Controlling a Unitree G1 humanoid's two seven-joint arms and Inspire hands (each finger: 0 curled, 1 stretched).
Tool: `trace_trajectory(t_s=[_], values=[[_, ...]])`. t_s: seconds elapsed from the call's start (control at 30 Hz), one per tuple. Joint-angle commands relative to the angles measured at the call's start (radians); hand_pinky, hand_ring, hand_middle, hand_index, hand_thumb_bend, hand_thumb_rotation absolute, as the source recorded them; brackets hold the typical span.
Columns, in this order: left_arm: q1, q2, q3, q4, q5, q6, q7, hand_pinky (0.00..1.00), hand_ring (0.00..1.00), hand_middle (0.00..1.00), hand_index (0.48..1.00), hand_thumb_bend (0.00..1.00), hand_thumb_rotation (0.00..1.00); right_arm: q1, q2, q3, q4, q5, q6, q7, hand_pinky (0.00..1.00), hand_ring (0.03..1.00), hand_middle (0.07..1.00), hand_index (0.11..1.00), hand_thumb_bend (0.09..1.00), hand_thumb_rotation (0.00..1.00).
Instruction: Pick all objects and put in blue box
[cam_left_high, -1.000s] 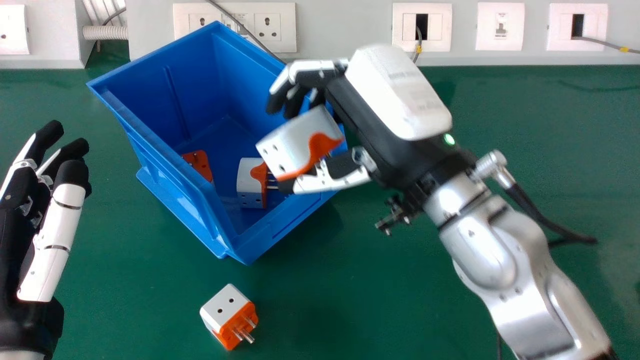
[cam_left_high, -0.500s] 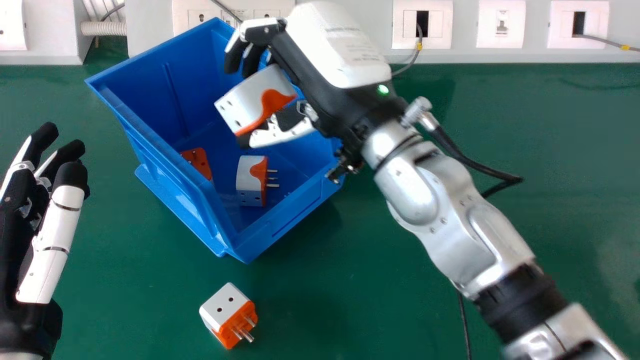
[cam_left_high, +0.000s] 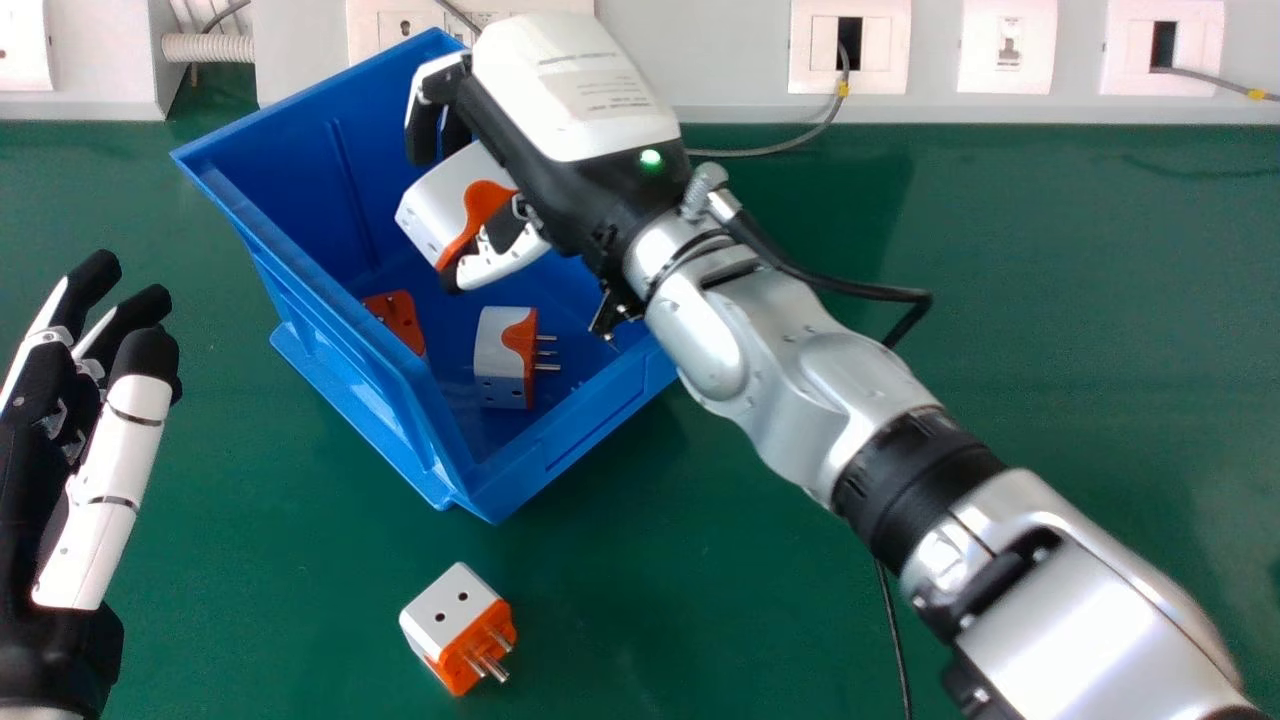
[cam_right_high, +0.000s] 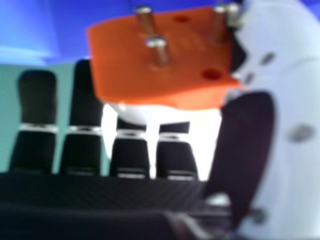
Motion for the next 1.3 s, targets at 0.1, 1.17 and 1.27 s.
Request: trace_trajectory(t_s=[0.1, 1.17, 1.27], values=[[0.011, 0.007, 0.014, -0.014, 0.006, -0.043, -0.005, 0.87, 0.91, 0.89, 0.919, 0.57, 0.72, -0.111, 0.045, 0.045, 0.111, -0.013, 0.03, -0.015, 0.33, 0.445, 0.534, 0.488, 0.494, 0.0], [0.077, -0.039, -0.001, -0.064, -0.051, -0.053, -0.006, 0.85, 0.9, 0.89, 0.923, 0.51, 0.71, -0.085, 0.052, 0.068, 0.178, 0.021, 0.038, -0.002, 0.34, 0.44, 0.492, 0.469, 0.501, 0.0], [0.081, -0.042, -0.004, -0.074, -0.054, -0.049, -0.006, 0.86, 0.91, 0.9, 0.931, 0.51, 0.71, -0.083, 0.057, 0.061, 0.178, 0.029, 0.041, -0.007, 0.34, 0.441, 0.489, 0.467, 0.501, 0.0]])
